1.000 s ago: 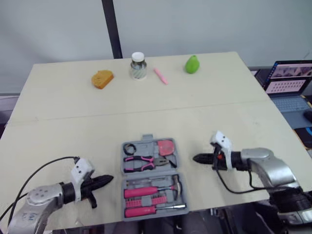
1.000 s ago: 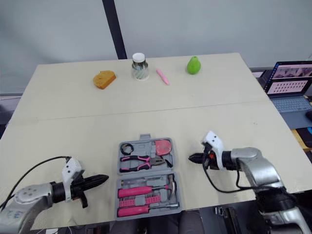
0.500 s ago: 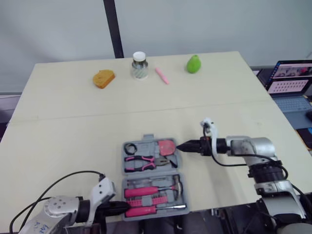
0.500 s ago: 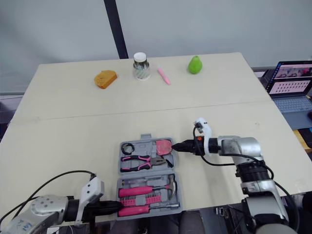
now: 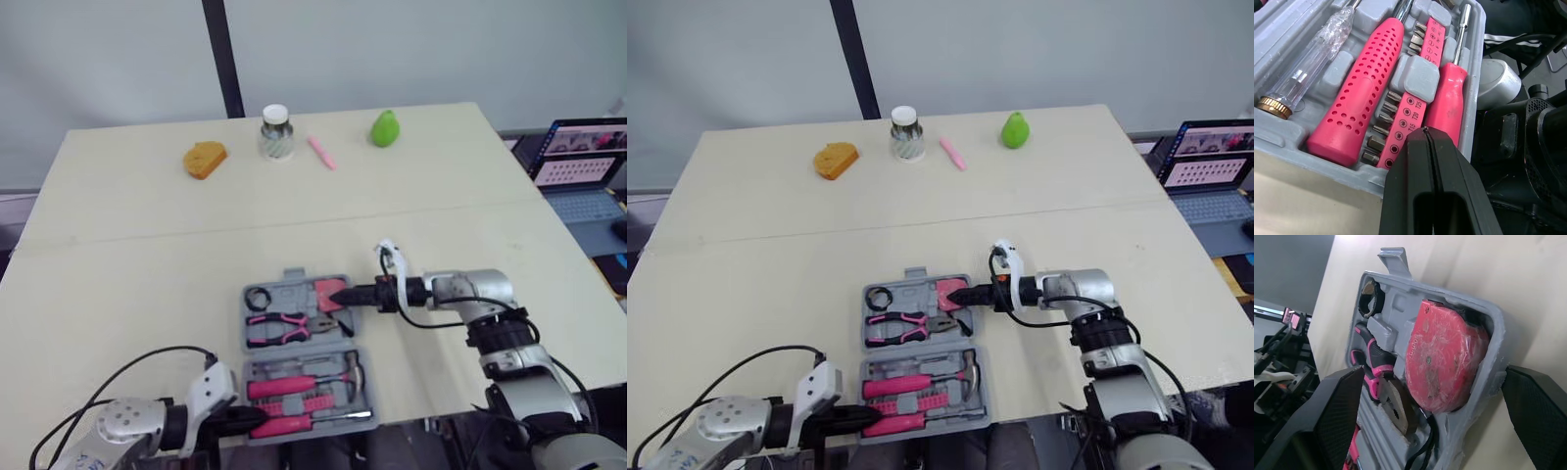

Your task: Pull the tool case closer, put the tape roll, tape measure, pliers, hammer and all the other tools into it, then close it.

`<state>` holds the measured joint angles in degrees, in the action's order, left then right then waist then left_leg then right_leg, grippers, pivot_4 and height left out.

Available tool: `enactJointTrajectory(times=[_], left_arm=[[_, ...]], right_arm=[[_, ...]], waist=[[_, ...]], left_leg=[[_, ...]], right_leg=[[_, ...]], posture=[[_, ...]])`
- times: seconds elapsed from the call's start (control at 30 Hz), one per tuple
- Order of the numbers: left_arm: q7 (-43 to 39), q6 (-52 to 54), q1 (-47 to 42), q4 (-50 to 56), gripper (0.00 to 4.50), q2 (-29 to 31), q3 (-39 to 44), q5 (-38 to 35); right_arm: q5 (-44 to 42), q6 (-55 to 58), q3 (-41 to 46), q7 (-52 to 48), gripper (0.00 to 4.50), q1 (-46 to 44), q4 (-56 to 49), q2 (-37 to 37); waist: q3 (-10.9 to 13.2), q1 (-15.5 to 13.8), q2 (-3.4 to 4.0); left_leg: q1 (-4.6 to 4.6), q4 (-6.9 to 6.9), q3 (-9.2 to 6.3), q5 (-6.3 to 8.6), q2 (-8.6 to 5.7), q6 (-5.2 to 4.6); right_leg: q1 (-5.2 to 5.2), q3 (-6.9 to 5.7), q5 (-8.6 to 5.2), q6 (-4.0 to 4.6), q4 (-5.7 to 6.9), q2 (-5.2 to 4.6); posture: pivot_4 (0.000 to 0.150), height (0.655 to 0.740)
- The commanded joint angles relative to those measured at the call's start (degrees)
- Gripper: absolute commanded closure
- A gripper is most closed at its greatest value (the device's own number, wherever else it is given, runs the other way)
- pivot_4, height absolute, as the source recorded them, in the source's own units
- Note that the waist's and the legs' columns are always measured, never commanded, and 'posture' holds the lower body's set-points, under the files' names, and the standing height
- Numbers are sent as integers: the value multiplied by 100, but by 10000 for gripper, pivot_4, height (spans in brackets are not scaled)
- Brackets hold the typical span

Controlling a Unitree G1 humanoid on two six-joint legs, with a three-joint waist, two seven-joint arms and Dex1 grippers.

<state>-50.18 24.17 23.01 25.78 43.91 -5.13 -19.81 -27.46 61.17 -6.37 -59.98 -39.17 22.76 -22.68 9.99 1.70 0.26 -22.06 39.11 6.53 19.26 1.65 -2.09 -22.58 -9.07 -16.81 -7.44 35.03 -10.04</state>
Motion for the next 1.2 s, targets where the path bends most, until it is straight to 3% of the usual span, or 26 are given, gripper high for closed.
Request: enactJointTrajectory(times=[0.03, 0.6, 0.93, 1.2], left_arm=[[104, 55, 194, -414, 45000, 73, -25, 255], [214, 135, -72, -530, 45000, -265, 250, -208], [100, 1419, -150, -147, 45000, 92, 2768, -2068], [243, 2002, -418, 62, 45000, 305, 3242, -2424]], right_arm=[[-259, -96, 88, -287, 356, -75, -268, 23], [-918, 324, 12, -745, 356, 117, -2020, -577], [-1600, 869, -228, -913, 356, 548, -3551, -1265], [-1989, 1024, -365, -768, 356, 738, -4074, -1400]], waist=[[0, 2, 1], [4, -22, 17], [8, -13, 12], [10, -25, 6]], left_leg=[[0, 0, 0, 1, 2, 1], [1, -1, 0, 0, 15, 12], [-6, -1, -10, 3, 15, 15], [-8, 0, -9, 13, 11, 17]], right_leg=[[-1, 0, -1, 1, 0, 3], [-3, 4, -5, 10, 2, 14], [-6, 1, -7, 15, -1, 13], [-6, 1, -7, 15, -5, 15]], posture=[[1500, 7400], [1500, 7400], [1500, 7400], [1500, 7400]])
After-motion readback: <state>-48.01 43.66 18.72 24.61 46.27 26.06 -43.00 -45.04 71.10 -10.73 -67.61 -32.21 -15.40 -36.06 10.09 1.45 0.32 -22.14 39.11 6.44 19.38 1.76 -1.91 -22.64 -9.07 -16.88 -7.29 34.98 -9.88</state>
